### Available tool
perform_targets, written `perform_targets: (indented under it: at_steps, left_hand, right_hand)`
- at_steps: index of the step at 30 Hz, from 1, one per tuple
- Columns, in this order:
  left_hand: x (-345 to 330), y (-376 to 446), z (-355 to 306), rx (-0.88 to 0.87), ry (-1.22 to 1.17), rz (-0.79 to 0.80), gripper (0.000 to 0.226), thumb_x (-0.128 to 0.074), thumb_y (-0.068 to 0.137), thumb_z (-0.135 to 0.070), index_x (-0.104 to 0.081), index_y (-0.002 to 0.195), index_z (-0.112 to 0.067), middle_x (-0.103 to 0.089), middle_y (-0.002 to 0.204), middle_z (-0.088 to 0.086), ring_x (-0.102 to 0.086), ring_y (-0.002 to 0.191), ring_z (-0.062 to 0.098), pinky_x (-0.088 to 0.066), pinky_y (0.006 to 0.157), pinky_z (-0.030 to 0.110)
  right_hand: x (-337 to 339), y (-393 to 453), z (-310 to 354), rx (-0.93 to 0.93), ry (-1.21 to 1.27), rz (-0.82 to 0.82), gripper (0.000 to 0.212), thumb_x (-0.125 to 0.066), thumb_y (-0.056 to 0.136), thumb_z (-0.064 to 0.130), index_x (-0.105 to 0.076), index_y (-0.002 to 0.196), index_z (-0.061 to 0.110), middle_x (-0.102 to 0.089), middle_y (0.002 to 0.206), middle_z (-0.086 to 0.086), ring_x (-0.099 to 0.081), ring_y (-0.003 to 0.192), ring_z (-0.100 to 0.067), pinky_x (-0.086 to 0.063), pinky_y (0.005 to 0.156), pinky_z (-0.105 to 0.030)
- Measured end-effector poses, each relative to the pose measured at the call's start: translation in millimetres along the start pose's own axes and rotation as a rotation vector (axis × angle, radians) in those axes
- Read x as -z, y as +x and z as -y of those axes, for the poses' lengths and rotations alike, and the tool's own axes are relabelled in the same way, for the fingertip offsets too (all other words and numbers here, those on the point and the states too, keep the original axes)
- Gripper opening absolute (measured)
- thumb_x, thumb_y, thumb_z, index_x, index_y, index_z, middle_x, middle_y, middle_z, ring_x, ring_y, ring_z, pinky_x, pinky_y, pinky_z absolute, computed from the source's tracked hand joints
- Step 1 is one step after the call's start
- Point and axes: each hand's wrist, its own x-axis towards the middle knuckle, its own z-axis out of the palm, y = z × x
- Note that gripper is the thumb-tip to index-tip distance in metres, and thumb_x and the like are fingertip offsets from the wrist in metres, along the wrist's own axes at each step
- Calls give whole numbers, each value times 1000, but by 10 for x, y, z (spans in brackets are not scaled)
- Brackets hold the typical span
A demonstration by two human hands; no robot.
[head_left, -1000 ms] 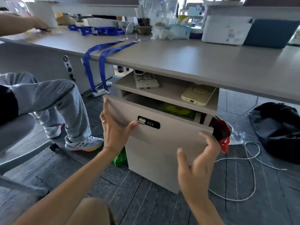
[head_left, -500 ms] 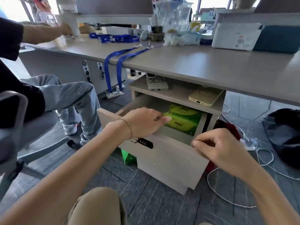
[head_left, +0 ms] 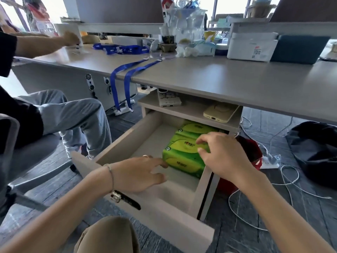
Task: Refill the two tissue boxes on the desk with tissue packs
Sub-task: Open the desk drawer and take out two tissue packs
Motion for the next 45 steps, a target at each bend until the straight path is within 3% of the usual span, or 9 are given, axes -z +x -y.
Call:
perform_targets:
  at_steps: [2, 7, 11, 14, 19, 24, 30, 37, 45]
  left_hand:
    - [-74, -139, 35, 17, -27, -9, 44, -44, 101, -53, -42, 144, -42, -50, 140, -6, -48, 127, 12, -32, 102, 24]
    - [-137, -341, 88, 47, -13, 27, 43, -43, 99, -56, -41, 141, -45, -48, 138, -11, -49, 124, 9, -33, 104, 24]
    - [-29, -305, 196, 48, 39, -21, 44, -45, 98, -56, -43, 141, -45, -50, 139, -11, -49, 125, 9, -33, 104, 24]
    - [124, -144, 387, 63, 126, -67, 45, -46, 98, -56, -44, 141, -42, -53, 138, -5, -50, 126, 14, -36, 105, 29]
    - [409, 194, 643, 92, 125, -67, 46, -50, 99, -41, -48, 144, -29, -55, 141, -1, -50, 130, 20, -35, 112, 34]
    - [441, 497, 657, 79, 191, -81, 79, -37, 78, -67, -45, 144, -25, -53, 144, 4, -52, 130, 25, -41, 109, 36]
    - [343, 899, 406, -1, 267, -253, 65, -53, 87, -56, -31, 147, -40, -49, 142, 4, -50, 131, 29, -45, 104, 41]
    - [308, 1196, -23, -235, 251, -322, 74, -63, 87, -50, -29, 152, -39, -44, 147, 0, -47, 132, 24, -44, 105, 38]
    - [156, 1514, -99, -325, 378, -273, 92, -59, 82, -69, -14, 156, -38, -34, 153, 5, -39, 138, 28, -38, 112, 41]
  right_hand:
    - [-49, 21, 84, -5, -103, 147, 42, -54, 96, 48, -62, 128, 22, -64, 128, 0, -57, 120, -20, -47, 100, -37]
    - [-204, -32, 317, 41, -326, 370, 68, -49, 86, 72, -57, 128, 18, -59, 126, -5, -52, 119, -28, -40, 106, -45]
    - [-247, -31, 419, 54, -350, 443, 104, -58, 73, 80, -25, 152, 21, -40, 143, -11, -42, 129, -33, -37, 109, -46]
    - [-338, 38, 506, 26, -270, 522, 119, -68, 67, 76, -7, 156, 25, -33, 145, -13, -42, 129, -35, -35, 108, -47]
    - [-326, 56, 563, 56, -178, 423, 113, -70, 68, 64, -6, 156, 32, -51, 135, -8, -49, 124, -31, -35, 109, -45]
    - [244, 60, 519, 25, -75, 311, 115, -74, 62, 59, -4, 153, 45, -51, 126, -2, -50, 117, -26, -44, 101, -41]
    - [784, -97, 229, -75, -116, 167, 113, -75, 58, 60, -9, 150, 52, -47, 110, 7, -51, 99, -19, -45, 82, -34]
    - [834, -333, -132, -199, -156, 135, 113, -73, 57, 62, -9, 150, 52, -48, 113, 4, -51, 103, -22, -49, 89, -39]
    - [749, -425, -255, -256, -153, 139, 114, -74, 57, 62, -6, 149, 55, -46, 115, 5, -52, 105, -21, -49, 90, -39]
